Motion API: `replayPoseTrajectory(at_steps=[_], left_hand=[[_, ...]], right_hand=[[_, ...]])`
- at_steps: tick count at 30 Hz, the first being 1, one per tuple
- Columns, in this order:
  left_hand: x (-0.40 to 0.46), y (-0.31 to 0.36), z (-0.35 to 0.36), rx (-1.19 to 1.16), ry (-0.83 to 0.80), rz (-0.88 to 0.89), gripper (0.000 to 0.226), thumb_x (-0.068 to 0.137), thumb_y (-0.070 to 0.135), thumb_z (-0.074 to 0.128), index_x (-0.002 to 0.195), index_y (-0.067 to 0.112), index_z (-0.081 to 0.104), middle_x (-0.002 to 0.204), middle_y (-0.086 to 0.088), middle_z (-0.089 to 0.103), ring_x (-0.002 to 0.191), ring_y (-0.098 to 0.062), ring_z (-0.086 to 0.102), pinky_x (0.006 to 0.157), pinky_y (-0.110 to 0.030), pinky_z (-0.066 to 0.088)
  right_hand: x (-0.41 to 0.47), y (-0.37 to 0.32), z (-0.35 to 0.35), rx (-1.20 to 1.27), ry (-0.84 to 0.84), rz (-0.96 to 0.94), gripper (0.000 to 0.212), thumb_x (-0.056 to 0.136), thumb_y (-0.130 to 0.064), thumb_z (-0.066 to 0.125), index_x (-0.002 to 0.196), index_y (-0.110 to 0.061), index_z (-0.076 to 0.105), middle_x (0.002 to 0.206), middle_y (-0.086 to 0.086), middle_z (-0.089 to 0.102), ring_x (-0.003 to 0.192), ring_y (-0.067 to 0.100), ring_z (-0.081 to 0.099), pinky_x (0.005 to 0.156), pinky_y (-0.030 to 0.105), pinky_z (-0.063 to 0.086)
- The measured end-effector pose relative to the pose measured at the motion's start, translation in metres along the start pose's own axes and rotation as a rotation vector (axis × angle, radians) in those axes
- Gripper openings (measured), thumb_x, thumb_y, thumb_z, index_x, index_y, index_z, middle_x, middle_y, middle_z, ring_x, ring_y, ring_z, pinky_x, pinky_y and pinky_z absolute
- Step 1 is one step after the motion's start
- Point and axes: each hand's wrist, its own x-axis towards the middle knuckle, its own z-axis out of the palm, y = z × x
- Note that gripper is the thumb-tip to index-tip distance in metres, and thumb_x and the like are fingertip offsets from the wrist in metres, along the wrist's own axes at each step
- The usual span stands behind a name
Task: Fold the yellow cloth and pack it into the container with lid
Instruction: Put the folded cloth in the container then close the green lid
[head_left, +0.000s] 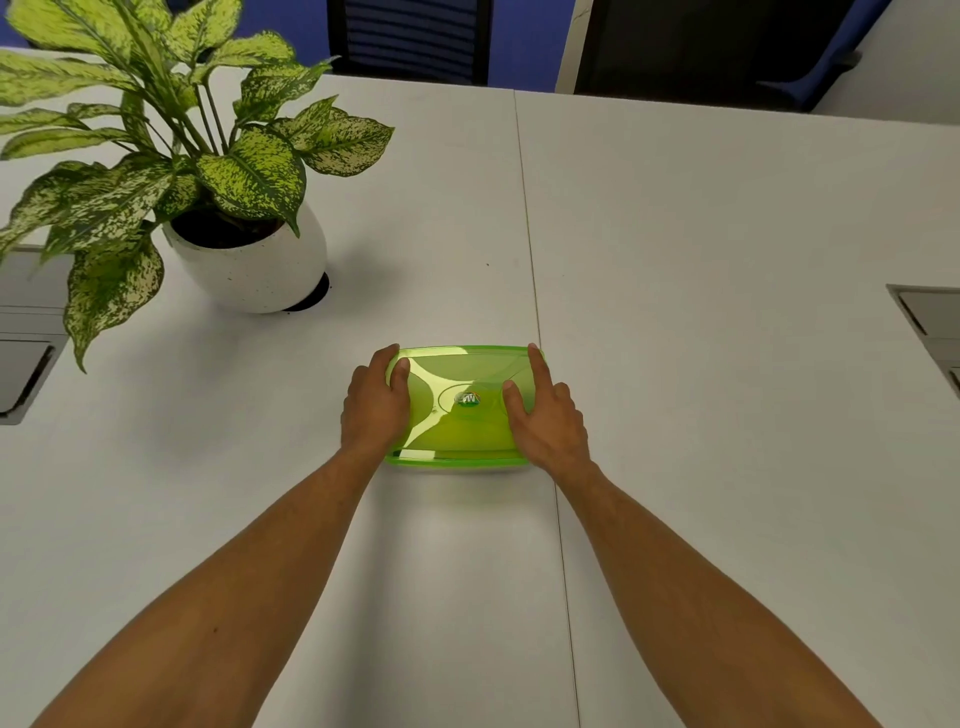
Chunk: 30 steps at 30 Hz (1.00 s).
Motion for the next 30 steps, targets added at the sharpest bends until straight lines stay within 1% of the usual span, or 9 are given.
replayPoseTrajectory(at_steps=[3, 6, 13, 17, 19, 22, 24, 27, 30], left_hand=[[-0.001, 0.0, 0.001, 0.02, 0.005, -0.014, 0.041, 0.099, 0.046, 0.034, 0.136, 0.031, 0.045, 0.123, -0.018, 0.054, 0.114, -0.037, 0.053, 0.093, -0.045, 0.042], [-0.001, 0.001, 0.001, 0.041, 0.019, -0.02, 0.041, 0.099, 0.047, 0.033, 0.135, 0.033, 0.045, 0.123, -0.016, 0.055, 0.113, -0.037, 0.054, 0.092, -0.044, 0.042], [-0.001, 0.001, 0.001, 0.007, 0.035, -0.015, 0.041, 0.099, 0.046, 0.035, 0.136, 0.032, 0.047, 0.121, -0.016, 0.056, 0.114, -0.035, 0.053, 0.093, -0.043, 0.041], [-0.001, 0.002, -0.001, 0.103, 0.026, -0.006, 0.045, 0.099, 0.048, 0.029, 0.14, 0.035, 0.043, 0.123, -0.015, 0.054, 0.112, -0.037, 0.054, 0.091, -0.044, 0.042], [0.002, 0.003, -0.004, 0.164, -0.018, -0.012, 0.047, 0.1, 0.049, 0.027, 0.143, 0.035, 0.038, 0.122, -0.016, 0.054, 0.112, -0.038, 0.054, 0.091, -0.045, 0.042], [0.002, 0.003, -0.011, 0.177, -0.114, -0.025, 0.05, 0.1, 0.048, 0.025, 0.149, 0.035, 0.026, 0.125, -0.018, 0.052, 0.117, -0.039, 0.05, 0.094, -0.046, 0.039], [-0.007, 0.002, -0.015, 0.146, -0.084, -0.038, 0.052, 0.1, 0.049, 0.026, 0.15, 0.035, 0.022, 0.128, -0.017, 0.051, 0.119, -0.038, 0.049, 0.097, -0.047, 0.038], [-0.031, -0.003, -0.019, 0.065, 0.053, -0.074, 0.051, 0.099, 0.049, 0.03, 0.145, 0.029, 0.032, 0.13, -0.014, 0.053, 0.118, -0.036, 0.053, 0.096, -0.048, 0.04], [-0.056, -0.01, -0.014, 0.066, 0.054, -0.115, 0.048, 0.098, 0.049, 0.032, 0.136, 0.021, 0.042, 0.125, -0.014, 0.057, 0.112, -0.036, 0.056, 0.09, -0.046, 0.043]], right_hand=[[0.001, -0.001, 0.0, 0.033, -0.001, 0.042, 0.062, 0.083, -0.075, 0.028, 0.137, -0.059, 0.002, 0.113, 0.015, 0.054, 0.101, 0.042, 0.058, 0.085, 0.047, 0.044], [0.001, -0.001, 0.001, 0.045, 0.002, 0.058, 0.064, 0.08, -0.079, 0.028, 0.136, -0.059, 0.004, 0.116, 0.015, 0.056, 0.105, 0.042, 0.057, 0.089, 0.05, 0.044], [-0.001, -0.001, 0.002, 0.036, 0.016, 0.044, 0.064, 0.082, -0.078, 0.028, 0.137, -0.059, 0.002, 0.111, 0.015, 0.054, 0.099, 0.042, 0.058, 0.085, 0.049, 0.045], [-0.001, -0.002, 0.002, 0.009, 0.021, 0.044, 0.063, 0.083, -0.076, 0.026, 0.139, -0.057, 0.003, 0.111, 0.014, 0.051, 0.098, 0.041, 0.058, 0.083, 0.048, 0.045], [-0.002, -0.003, 0.001, -0.018, 0.011, 0.052, 0.063, 0.085, -0.075, 0.024, 0.141, -0.055, 0.003, 0.112, 0.013, 0.049, 0.097, 0.04, 0.058, 0.082, 0.046, 0.045], [-0.005, -0.005, -0.001, -0.068, 0.079, 0.017, 0.068, 0.088, -0.071, 0.025, 0.147, -0.044, 0.006, 0.124, 0.013, 0.047, 0.11, 0.036, 0.052, 0.087, 0.046, 0.044], [-0.011, -0.006, -0.004, -0.1, 0.172, -0.045, 0.069, 0.09, -0.068, 0.024, 0.149, -0.039, 0.003, 0.139, 0.014, 0.042, 0.12, 0.035, 0.046, 0.094, 0.047, 0.042], [-0.028, -0.004, -0.003, -0.008, 0.213, -0.125, 0.063, 0.092, -0.065, 0.025, 0.147, -0.046, -0.001, 0.153, 0.011, 0.029, 0.134, 0.033, 0.035, 0.103, 0.049, 0.039], [-0.049, 0.005, 0.004, 0.066, 0.16, -0.158, 0.057, 0.096, -0.056, 0.027, 0.148, -0.043, 0.008, 0.159, 0.005, 0.018, 0.141, 0.027, 0.027, 0.106, 0.045, 0.038]])
